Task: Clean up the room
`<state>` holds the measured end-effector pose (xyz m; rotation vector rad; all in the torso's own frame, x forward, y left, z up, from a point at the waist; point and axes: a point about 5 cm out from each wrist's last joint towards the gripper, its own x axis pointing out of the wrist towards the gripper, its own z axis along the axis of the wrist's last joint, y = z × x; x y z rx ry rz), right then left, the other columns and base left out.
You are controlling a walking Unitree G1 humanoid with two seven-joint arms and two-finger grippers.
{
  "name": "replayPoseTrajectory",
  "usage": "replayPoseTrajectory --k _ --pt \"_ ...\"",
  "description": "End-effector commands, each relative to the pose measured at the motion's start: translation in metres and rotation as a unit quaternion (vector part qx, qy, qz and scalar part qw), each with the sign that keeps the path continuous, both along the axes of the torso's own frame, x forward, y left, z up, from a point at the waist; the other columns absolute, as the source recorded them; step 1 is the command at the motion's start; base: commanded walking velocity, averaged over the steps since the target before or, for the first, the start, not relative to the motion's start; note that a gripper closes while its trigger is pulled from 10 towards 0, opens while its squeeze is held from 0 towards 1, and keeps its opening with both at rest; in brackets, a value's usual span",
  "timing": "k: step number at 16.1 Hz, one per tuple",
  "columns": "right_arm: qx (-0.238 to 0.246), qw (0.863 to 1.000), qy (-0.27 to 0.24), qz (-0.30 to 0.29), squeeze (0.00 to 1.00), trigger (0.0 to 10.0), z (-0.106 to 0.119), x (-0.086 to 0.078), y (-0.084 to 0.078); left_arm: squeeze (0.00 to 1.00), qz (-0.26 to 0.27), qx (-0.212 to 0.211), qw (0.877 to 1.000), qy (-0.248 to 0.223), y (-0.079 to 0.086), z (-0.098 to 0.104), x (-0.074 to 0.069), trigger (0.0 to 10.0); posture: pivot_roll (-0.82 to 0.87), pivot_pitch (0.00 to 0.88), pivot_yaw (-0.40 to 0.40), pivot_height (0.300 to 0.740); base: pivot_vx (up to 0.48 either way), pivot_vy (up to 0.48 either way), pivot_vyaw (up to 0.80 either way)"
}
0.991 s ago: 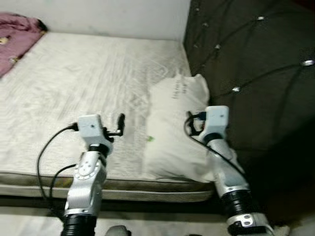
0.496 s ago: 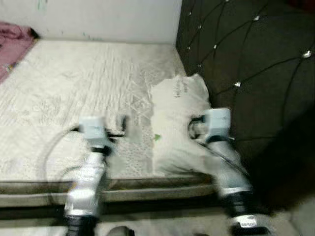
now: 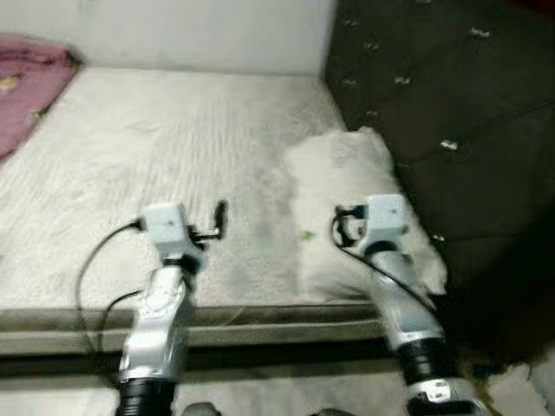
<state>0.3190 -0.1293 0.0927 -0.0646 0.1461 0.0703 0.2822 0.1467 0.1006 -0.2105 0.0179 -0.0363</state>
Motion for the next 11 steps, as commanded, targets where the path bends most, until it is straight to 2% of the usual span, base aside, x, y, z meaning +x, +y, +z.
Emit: replayPoseTrajectory --k 1,3,8,11 --pt "-0.001 1.000 -0.018 0.000 0.00 10.0 0.0081 0.0020 -0.0046 0.00 -0.007 -0.003 1.000 -0.014 -0.0067 0.0059 0.0017 10.0 0.06 0.000 -0.020 0.740 0.000 0.000 0.00" --pt "0.002 1.000 -0.007 0.002 0.00 10.0 0.0053 0.0030 -0.0016 0.00 -0.009 -0.008 1.000 -0.014 -0.0067 0.0052 0.0020 10.0 0.06 0.000 -0.021 0.740 0.000 0.000 0.00" --pt "-0.052 0.998 -0.032 0.023 0.00 10.0 0.0093 0.0024 0.0028 0.00 -0.015 -0.011 1.000 -0.017 -0.0056 0.0057 0.0032 10.0 0.05 0.000 -0.014 0.740 0.000 0.000 0.00" --pt "-0.042 0.999 -0.023 0.007 0.00 10.0 0.0079 0.0009 0.0006 0.00 -0.026 -0.010 0.999 -0.020 -0.0091 0.0063 0.0047 10.0 0.04 0.000 -0.008 0.740 0.000 0.000 0.00"
